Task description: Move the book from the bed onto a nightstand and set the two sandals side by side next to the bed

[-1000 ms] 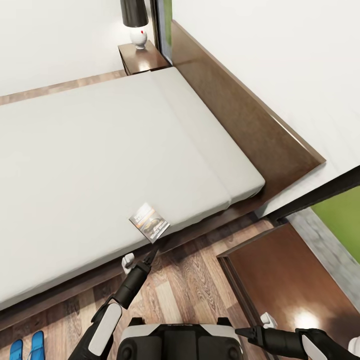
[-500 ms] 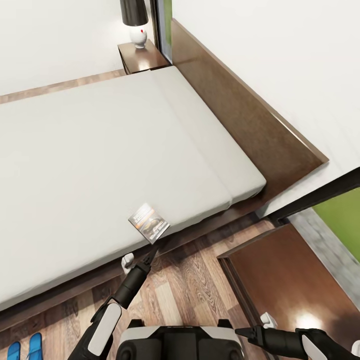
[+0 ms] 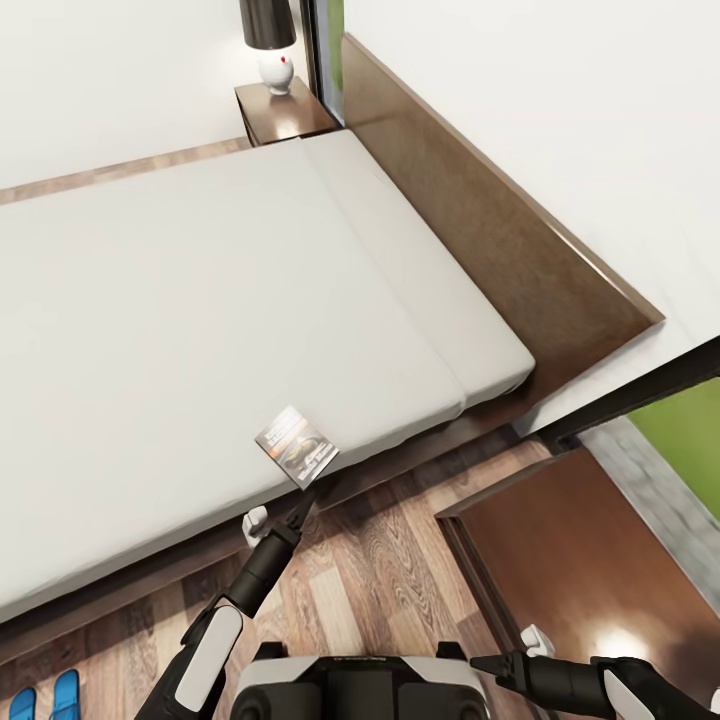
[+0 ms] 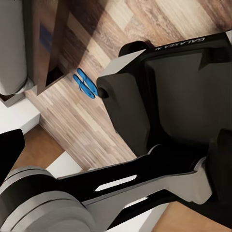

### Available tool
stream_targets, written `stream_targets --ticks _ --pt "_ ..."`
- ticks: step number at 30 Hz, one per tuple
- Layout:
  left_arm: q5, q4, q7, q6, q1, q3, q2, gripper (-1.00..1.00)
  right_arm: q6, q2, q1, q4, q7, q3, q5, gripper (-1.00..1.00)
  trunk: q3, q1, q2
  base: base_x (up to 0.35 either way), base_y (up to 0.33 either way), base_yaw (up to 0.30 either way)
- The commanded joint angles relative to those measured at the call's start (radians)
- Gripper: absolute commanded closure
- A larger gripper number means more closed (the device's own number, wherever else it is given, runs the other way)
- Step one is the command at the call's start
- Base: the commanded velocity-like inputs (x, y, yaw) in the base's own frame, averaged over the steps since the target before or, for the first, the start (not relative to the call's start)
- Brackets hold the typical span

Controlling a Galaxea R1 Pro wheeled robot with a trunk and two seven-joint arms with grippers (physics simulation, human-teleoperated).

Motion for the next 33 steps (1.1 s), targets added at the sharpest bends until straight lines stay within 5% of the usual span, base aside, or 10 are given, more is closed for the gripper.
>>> stream_targets --ticks 1,17,25,33 --pt "0.008 0.0 -0.004 0.01 0.0 0.002 -0.001 -1.0 0.008 -0.001 0.0 -0.001 0.0 0.005 -0.009 -1.0 -0.004 0.004 -0.008 0.0 0.0 0.0" --pt "0.014 0.001 -0.005 0.009 0.0 0.002 -0.002 -1.0 0.008 -0.001 0.0 -0.001 0.0 0.006 -0.009 -1.0 -0.054 0.065 -0.12 0.0 0.0 0.0" --pt "0.121 0.001 -0.006 -0.012 0.006 0.004 -0.002 -1.0 0.008 -0.001 0.0 -0.001 0.0 0.006 -0.009 -1.0 -0.073 0.088 -0.162 0.0 0.0 0.0" --pt "0.14 0.006 -0.003 -0.116 0.01 0.0 -0.005 -1.0 0.008 -0.001 0.0 -0.001 0.0 0.005 -0.009 -1.0 -0.073 0.088 -0.162 0.0 0.0 0.0"
